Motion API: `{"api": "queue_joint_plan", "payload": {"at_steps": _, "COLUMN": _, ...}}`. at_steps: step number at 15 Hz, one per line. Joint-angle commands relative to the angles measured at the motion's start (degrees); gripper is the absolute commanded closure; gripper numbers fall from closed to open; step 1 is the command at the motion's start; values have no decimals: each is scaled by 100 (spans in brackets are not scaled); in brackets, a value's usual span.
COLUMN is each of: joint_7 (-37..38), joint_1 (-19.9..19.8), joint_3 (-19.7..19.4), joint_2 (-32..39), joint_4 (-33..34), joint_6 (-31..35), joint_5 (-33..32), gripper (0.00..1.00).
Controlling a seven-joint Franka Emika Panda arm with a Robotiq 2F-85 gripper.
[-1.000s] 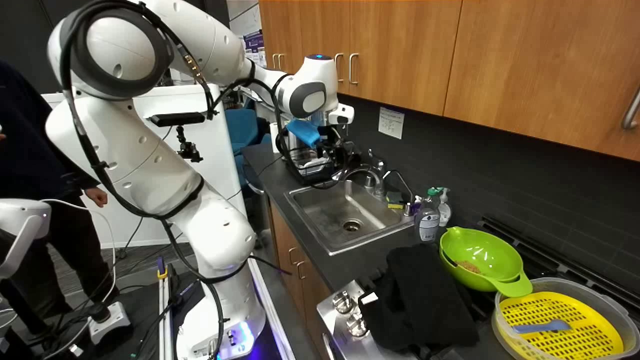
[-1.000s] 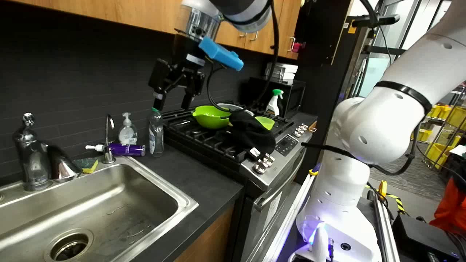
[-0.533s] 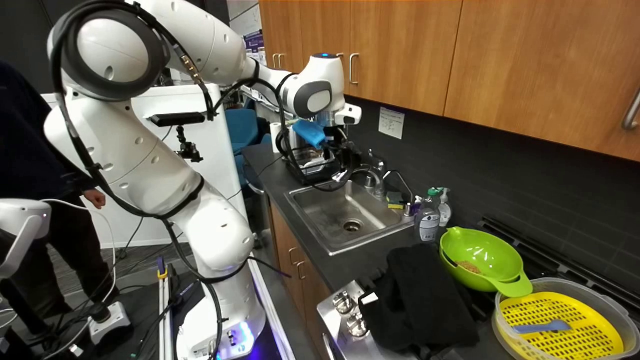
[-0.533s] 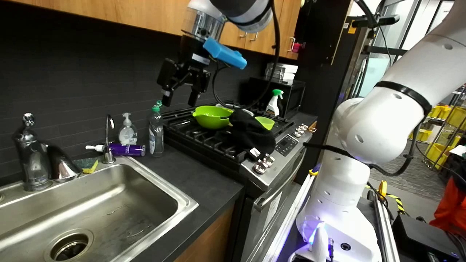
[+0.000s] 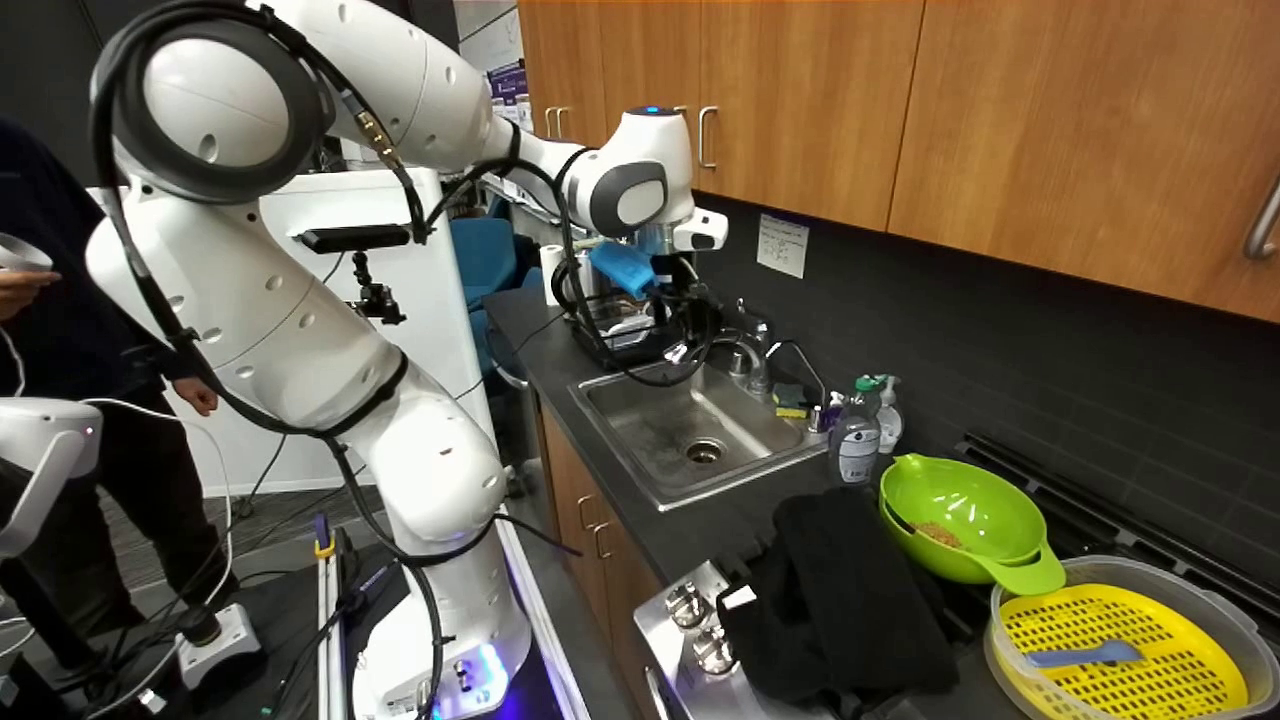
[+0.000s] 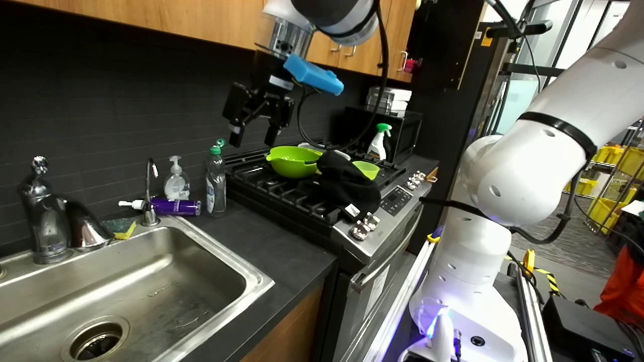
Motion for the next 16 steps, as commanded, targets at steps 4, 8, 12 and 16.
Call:
{"api": "queue_joint_plan", "payload": {"at_steps": 4, "joint_7": 1167, "joint_1": -1349, "joint_3": 114, "joint_2": 2, "joint_4": -81, "joint_6": 303, "joint_5": -1937, "gripper": 0}}
{"api": "queue_joint_plan", "payload": {"at_steps": 8, "joint_7": 1730, "joint_1": -1914, "joint_3": 84, "joint_2": 17, "joint_4": -24, "joint_6": 209, "joint_5": -2680, "gripper": 0}}
{"api": "queue_joint_plan", "payload": {"at_steps": 12, "joint_7": 2131, "joint_1": -2331, "joint_3": -70, "joint_2": -58, "joint_4": -27, "joint_6": 112, "joint_5": -3061, "gripper": 0}}
{"api": "queue_joint_plan", "payload": {"at_steps": 16, "joint_7": 2384, "joint_1": -2686, "joint_3": -319, "joint_2": -219, "joint_4": -22, "joint_6": 57, "joint_5": -3173, "gripper": 0}}
